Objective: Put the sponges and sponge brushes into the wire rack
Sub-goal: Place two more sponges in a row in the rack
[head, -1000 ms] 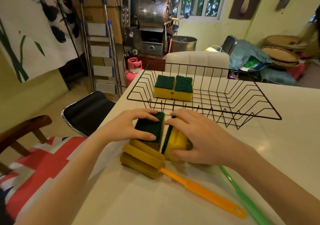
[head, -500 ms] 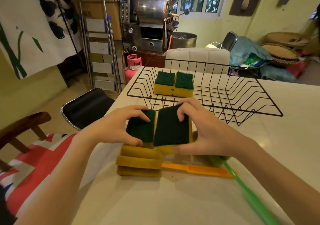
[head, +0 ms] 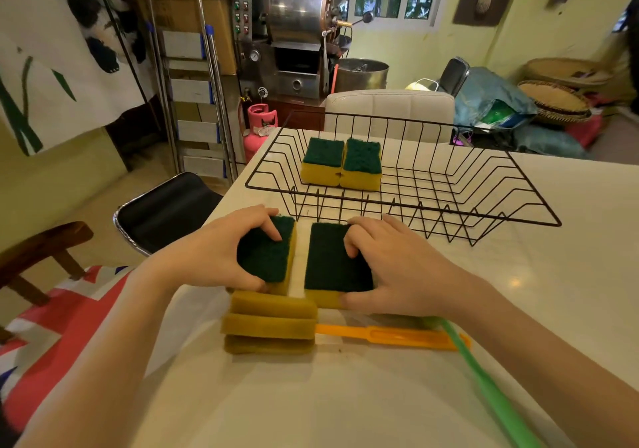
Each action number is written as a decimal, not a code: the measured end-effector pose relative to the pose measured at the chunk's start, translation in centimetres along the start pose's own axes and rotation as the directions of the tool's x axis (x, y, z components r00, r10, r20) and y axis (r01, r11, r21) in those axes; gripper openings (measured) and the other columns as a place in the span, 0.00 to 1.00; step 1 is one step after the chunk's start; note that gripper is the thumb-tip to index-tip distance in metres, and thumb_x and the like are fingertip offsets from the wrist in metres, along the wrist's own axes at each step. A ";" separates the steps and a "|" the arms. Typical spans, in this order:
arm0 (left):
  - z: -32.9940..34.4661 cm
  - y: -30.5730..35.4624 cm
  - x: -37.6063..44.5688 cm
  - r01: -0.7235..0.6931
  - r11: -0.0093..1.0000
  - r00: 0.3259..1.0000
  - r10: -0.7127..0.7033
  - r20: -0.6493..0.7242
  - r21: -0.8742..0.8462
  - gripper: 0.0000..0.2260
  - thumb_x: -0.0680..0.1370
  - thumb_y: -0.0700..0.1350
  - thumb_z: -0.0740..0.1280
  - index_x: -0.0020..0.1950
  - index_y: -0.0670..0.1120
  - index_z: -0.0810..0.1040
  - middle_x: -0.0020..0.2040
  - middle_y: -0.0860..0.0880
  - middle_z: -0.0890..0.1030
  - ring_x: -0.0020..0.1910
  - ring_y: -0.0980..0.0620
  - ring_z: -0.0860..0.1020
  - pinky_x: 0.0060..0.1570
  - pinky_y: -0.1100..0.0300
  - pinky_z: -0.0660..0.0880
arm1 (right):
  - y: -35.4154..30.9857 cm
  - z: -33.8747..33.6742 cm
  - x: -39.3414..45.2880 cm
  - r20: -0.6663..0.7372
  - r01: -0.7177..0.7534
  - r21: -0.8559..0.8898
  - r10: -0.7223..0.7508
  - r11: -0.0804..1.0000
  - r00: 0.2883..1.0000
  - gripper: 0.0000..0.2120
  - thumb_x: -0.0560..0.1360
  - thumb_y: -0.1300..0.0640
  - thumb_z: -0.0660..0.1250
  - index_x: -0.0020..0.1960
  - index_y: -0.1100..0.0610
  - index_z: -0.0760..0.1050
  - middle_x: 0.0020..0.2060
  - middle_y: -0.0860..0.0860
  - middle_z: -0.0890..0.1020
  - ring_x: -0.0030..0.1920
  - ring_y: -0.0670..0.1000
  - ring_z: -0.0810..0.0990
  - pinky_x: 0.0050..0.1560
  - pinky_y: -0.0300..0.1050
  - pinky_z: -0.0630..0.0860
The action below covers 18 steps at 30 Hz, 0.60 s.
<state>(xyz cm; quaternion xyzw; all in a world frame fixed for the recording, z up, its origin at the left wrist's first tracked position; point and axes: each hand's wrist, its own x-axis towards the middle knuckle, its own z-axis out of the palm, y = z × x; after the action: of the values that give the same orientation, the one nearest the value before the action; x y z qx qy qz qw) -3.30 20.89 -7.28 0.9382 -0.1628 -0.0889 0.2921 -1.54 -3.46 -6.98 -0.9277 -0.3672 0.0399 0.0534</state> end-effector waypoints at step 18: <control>0.0 0.2 0.2 0.000 1.000 0.999 0.000 -0.035 0.001 0.25 0.55 0.63 0.75 0.48 0.64 0.69 0.54 0.68 0.66 0.55 0.65 0.68 0.52 0.72 0.67 | -0.4 -0.3 0.7 -0.008 0.055 0.100 -0.055 0.993 0.998 0.35 0.64 0.39 0.69 0.65 0.49 0.60 0.62 0.48 0.68 0.58 0.46 0.65 0.52 0.38 0.68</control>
<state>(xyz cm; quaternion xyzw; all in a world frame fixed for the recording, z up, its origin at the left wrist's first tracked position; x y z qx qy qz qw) -3.15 20.65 -7.21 0.9398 -0.1577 -0.0723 0.2943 -1.23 -2.73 -6.65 -0.9135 -0.3899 0.0544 0.1021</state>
